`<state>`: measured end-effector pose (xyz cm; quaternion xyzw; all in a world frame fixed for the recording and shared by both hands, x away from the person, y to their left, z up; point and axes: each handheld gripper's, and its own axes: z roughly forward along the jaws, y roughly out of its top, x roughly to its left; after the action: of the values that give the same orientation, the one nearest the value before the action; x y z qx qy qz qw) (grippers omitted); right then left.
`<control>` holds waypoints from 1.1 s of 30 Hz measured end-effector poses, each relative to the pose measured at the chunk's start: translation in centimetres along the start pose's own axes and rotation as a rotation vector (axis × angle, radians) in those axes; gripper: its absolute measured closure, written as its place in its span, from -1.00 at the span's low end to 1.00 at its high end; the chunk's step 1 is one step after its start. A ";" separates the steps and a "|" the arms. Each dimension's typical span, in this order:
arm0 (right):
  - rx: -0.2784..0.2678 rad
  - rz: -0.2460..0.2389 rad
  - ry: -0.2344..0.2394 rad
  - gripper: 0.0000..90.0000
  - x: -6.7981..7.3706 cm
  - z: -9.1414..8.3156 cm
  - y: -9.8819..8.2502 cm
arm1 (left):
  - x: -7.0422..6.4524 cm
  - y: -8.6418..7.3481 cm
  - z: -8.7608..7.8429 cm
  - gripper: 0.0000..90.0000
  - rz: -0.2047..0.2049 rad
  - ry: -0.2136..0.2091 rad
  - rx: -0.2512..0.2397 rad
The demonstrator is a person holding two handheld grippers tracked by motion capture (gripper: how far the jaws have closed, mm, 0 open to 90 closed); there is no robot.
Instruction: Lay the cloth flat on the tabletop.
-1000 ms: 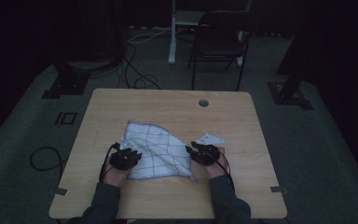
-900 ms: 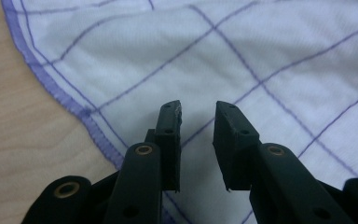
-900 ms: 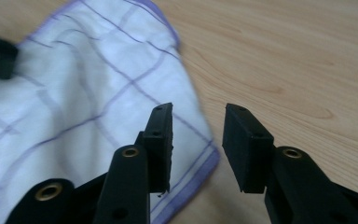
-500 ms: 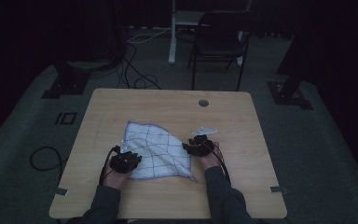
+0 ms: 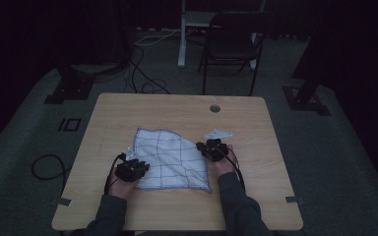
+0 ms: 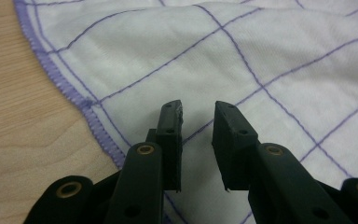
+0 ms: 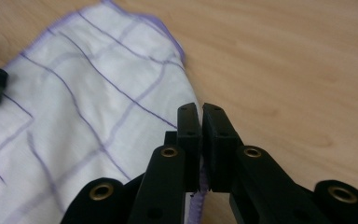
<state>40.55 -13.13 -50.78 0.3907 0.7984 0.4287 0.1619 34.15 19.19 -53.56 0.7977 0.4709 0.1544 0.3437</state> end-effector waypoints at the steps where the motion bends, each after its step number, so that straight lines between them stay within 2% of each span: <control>1: -0.016 -0.012 -0.001 0.94 0.3 -0.6 0.5 | 0.0 0.0 0.0 0.62 0.001 -0.002 0.001; 5: -0.041 -0.041 0.001 0.94 1.1 -1.4 1.2 | -0.1 0.0 0.0 0.61 0.001 -0.003 0.002; 6: -0.058 -0.062 0.009 0.94 2.0 -1.9 1.5 | -0.1 0.0 0.0 0.61 0.002 -0.002 0.001; 9: -0.062 -0.105 0.031 0.94 3.9 -2.0 1.3 | -0.1 0.0 0.0 0.61 0.004 -0.004 0.002; 10: -0.062 -0.105 0.031 0.94 3.9 -2.0 1.3 | -0.1 0.0 0.0 0.61 0.004 -0.004 0.002; 11: -0.061 -0.118 0.039 0.94 4.6 -1.9 1.1 | -0.1 0.0 0.0 0.61 0.003 -0.004 0.002; 12: -0.045 -0.149 0.035 0.94 6.0 -1.5 0.3 | -0.1 0.0 0.0 0.61 0.003 -0.004 0.001; 14: -0.035 -0.165 0.027 0.94 6.5 -1.2 -0.2 | -0.1 0.0 0.0 0.60 0.005 -0.006 0.002; 15: -0.001 -0.175 0.023 0.94 7.4 -0.3 -1.4 | -0.1 0.0 0.0 0.60 0.005 -0.007 0.003; 17: 0.008 -0.176 0.024 0.94 7.6 0.0 -1.6 | -0.1 0.0 0.0 0.60 0.006 -0.009 0.004; 18: 0.043 -0.164 0.026 0.93 7.8 0.8 -2.7 | -0.1 0.0 0.0 0.60 0.004 -0.012 0.005; 21: 0.065 -0.143 0.025 0.93 7.7 1.5 -3.6 | 0.0 0.0 0.0 0.60 0.002 -0.018 0.006; 26: 0.059 -0.121 0.009 0.91 7.2 1.2 -3.8 | 0.0 0.0 -0.1 0.65 0.013 -0.008 0.013; 28: 0.053 -0.100 -0.012 0.91 6.5 1.1 -3.9 | -0.2 0.1 -0.1 0.68 0.035 0.012 0.017; 33: 0.052 -0.069 -0.040 0.91 5.4 1.0 -3.8 | -0.1 0.1 -0.1 0.73 0.038 0.012 0.021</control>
<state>35.88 -9.71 -54.01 0.3754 0.8189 0.3940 0.1824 34.12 19.12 -53.41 0.8090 0.4594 0.1609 0.3294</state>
